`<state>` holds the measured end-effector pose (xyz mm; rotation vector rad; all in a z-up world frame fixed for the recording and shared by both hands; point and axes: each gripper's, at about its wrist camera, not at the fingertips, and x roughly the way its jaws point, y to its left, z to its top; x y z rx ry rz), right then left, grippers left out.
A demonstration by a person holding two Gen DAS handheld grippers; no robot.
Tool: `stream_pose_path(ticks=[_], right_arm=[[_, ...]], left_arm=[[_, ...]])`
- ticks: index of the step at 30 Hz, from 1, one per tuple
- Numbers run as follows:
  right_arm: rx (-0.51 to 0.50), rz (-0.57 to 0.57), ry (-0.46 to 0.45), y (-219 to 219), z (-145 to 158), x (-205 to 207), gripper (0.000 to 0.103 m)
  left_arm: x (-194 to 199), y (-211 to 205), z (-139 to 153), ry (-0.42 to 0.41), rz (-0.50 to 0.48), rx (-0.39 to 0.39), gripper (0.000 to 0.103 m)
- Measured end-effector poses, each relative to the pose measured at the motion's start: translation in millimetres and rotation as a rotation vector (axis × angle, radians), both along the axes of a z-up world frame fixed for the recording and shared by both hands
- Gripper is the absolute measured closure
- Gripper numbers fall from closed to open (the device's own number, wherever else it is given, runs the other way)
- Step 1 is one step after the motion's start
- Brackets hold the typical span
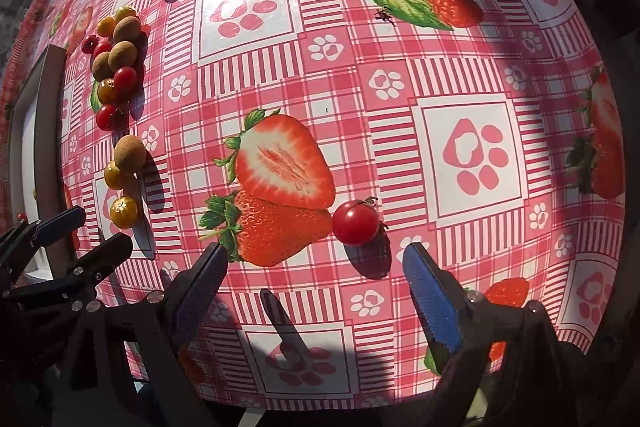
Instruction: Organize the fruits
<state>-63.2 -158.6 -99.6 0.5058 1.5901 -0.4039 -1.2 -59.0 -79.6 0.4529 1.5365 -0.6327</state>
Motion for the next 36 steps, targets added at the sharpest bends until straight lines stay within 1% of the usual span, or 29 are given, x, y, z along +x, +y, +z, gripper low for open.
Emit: stream_pose_path(ticks=[3,6,8,9,10,11,12,13,14,15,16,22,25,31,36], right_arm=[[-0.01,0.01,0.006,-3,-5,-2,0.012],[-0.013,0.009,0.004,-5,-9,-3,0.016],[-0.029,0.014,-0.008,-5,-6,-3,0.022],[-0.038,0.018,-0.016,-6,-5,-4,0.029],[-0.047,0.023,-0.024,-9,-2,-6,0.04],[-0.053,0.026,-0.032,-10,0,-6,0.045],[-0.055,0.027,-0.037,-12,2,-6,0.058],[-0.054,0.027,-0.042,-14,3,-5,0.071],[-0.043,0.022,-0.047,-16,4,-6,0.078],[-0.028,0.012,-0.054,-19,5,-7,0.079],[-0.009,-0.003,-0.061,-19,6,-5,0.079],[0.054,-0.074,-0.083,-43,8,-23,0.079],[0.059,-0.089,-0.082,-46,9,-25,0.079],[0.075,-0.082,-0.091,-37,11,-23,0.079],[0.087,-0.065,-0.113,-24,16,-5,0.079]], left_arm=[[0,-11,-8,0.001,0.026,0.011,0.03],[3,-16,-12,-0.008,0.052,0.024,0.03],[-1,-23,-16,-0.018,0.059,0.029,0.032],[-1,-25,-16,-0.024,0.063,0.033,0.033],[-2,-23,-16,-0.031,0.065,0.039,0.037],[-1,-21,-16,-0.037,0.068,0.044,0.041],[-1,-21,-16,-0.04,0.069,0.044,0.043],[-1,-19,-15,-0.04,0.069,0.036,0.05],[-2,-16,-12,-0.038,0.067,0.03,0.06],[-2,-17,-11,-0.039,0.061,0.03,0.068],[-2,-17,-10,-0.04,0.054,0.03,0.079],[0,-7,1,0.004,0.065,-0.03,0.079],[5,4,5,0.02,0.069,-0.059,0.079],[13,25,20,0.015,0.077,-0.081,0.079],[22,42,31,0.005,0.094,-0.09,0.079]])
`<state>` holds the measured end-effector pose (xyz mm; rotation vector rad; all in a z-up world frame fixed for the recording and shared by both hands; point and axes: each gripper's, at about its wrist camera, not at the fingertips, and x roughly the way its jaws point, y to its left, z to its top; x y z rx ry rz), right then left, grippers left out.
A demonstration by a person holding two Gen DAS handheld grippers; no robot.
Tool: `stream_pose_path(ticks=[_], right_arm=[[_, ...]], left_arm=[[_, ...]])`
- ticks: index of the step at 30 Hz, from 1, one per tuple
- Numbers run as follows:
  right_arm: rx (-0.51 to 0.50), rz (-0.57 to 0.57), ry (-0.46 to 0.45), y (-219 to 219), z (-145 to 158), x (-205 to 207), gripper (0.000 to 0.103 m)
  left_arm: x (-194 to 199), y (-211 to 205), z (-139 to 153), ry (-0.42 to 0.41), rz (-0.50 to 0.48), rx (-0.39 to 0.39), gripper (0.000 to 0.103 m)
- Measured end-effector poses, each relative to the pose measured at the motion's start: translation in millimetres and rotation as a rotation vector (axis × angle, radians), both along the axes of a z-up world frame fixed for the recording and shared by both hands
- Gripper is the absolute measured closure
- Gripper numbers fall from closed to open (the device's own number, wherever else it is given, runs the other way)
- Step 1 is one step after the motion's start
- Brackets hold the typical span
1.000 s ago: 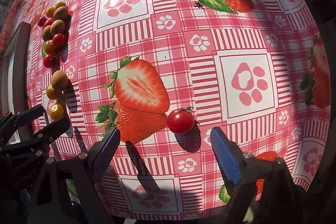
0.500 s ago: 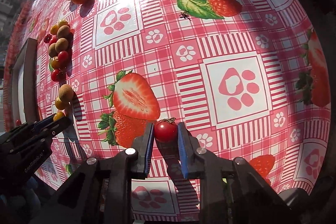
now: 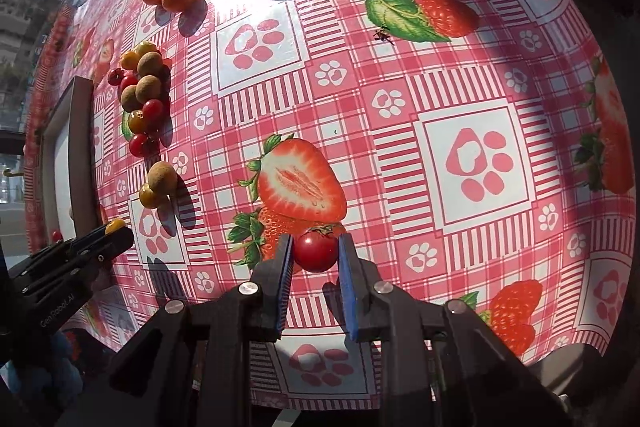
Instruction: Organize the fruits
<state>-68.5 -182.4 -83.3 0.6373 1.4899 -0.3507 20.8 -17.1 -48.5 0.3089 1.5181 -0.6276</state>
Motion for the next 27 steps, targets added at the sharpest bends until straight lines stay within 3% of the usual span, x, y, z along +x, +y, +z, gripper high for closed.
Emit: stream_pose_path(ticks=[8,27], right_arm=[[0.011,0.076,-0.047,44,16,28,0.079],[0.069,0.38,-0.116,173,33,126,0.079]], left_arm=[[7,41,19,-0.047,0.032,-0.013,0.079],[32,166,28,-0.108,0.301,0.02,0.079]])
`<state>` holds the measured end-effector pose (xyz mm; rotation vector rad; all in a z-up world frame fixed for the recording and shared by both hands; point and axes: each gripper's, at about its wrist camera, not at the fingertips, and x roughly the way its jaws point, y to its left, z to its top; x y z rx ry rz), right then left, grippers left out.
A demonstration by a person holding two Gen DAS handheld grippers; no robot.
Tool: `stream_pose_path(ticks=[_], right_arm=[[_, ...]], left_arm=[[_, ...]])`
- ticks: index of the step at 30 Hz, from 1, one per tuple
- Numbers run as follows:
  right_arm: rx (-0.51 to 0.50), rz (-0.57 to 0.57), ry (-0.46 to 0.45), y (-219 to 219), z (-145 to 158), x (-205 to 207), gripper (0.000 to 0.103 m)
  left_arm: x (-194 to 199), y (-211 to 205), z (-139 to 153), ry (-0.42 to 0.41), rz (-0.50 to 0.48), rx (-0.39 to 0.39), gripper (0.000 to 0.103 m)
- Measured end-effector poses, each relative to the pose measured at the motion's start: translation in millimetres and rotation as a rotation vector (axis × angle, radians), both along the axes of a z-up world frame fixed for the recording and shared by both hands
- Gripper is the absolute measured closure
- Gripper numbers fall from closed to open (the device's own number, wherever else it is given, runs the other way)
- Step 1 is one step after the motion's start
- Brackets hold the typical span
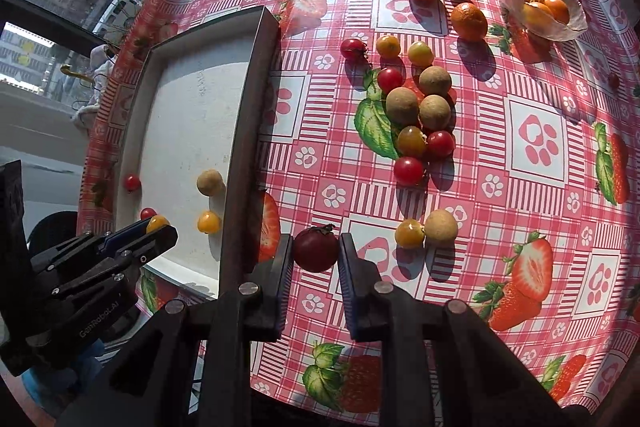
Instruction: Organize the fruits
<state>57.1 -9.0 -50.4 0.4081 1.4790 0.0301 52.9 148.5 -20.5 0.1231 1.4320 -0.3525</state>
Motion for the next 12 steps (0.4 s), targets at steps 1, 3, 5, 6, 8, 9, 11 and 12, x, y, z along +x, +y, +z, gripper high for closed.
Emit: stream_pose_path(ticks=[1,3,5,6,8,9,11,12], right_arm=[[0.004,0.016,-0.004,9,-1,7,0.079],[0.014,0.047,-0.009,23,0,18,0.079],[0.022,0.071,-0.013,36,-1,27,0.079],[0.027,0.084,-0.014,43,-2,33,0.079],[0.035,0.105,-0.014,55,-5,43,0.079],[0.036,0.116,-0.013,61,-7,48,0.079],[0.037,0.134,-0.009,71,-11,57,0.079],[0.038,0.139,-0.005,75,-13,60,0.079]], left_arm=[[3,5,-1,-0.004,0.01,0.004,0.079],[8,14,-3,-0.007,0.027,0.01,0.079],[13,21,-7,-0.01,0.039,0.018,0.079],[16,24,-8,-0.011,0.042,0.021,0.079],[22,28,-11,-0.015,0.047,0.02,0.079],[24,30,-13,-0.017,0.047,0.024,0.079],[29,30,-17,-0.02,0.043,0.028,0.079],[32,30,-19,-0.02,0.041,0.03,0.079]])
